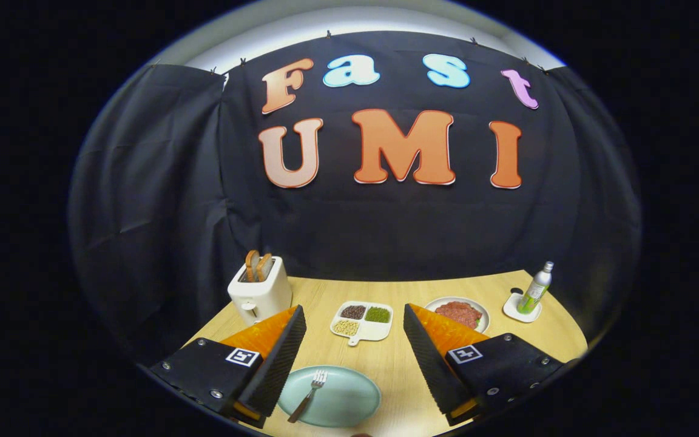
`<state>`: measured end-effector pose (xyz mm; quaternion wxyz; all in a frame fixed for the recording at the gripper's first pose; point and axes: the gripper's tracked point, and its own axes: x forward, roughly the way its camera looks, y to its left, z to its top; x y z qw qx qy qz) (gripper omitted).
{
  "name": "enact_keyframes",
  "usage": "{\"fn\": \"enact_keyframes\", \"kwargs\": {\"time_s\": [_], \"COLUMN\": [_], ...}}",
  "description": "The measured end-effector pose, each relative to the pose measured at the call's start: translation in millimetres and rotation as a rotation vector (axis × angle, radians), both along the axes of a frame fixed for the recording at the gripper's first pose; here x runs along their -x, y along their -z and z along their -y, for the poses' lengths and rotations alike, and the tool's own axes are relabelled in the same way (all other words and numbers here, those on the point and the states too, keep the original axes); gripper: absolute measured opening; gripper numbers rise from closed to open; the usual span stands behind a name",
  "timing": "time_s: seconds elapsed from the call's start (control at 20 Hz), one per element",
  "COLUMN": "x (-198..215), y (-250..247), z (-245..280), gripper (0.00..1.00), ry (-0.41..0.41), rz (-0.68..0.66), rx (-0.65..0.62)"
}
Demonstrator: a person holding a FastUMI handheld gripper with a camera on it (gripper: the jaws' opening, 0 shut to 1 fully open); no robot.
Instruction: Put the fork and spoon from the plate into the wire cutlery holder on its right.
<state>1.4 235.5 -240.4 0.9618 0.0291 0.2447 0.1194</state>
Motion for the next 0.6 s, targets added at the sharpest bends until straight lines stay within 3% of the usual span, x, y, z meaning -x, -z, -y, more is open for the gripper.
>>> {"fn": "enact_keyframes", "kwargs": {"time_s": [0.6], "x": [56], "y": [142], "z": [-58], "gripper": [0.96], "ry": [-0.088], "rz": [-0.512], "rx": [0.02]}}
